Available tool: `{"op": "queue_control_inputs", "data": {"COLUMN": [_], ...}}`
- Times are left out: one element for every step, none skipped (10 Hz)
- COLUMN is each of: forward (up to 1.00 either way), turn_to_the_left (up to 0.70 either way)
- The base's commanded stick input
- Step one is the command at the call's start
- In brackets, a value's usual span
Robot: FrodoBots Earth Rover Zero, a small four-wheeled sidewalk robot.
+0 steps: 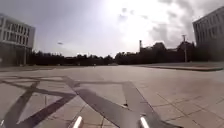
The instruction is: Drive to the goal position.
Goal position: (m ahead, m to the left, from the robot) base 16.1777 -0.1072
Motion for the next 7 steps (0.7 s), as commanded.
{"op": "queue_control_inputs", "data": {"forward": [1.00,1.00,1.00,1.00,1.00,1.00,1.00], "turn_to_the_left": [-0.10,-0.09,-0.01,-0.01,-0.01,-0.01,-0.02]}}
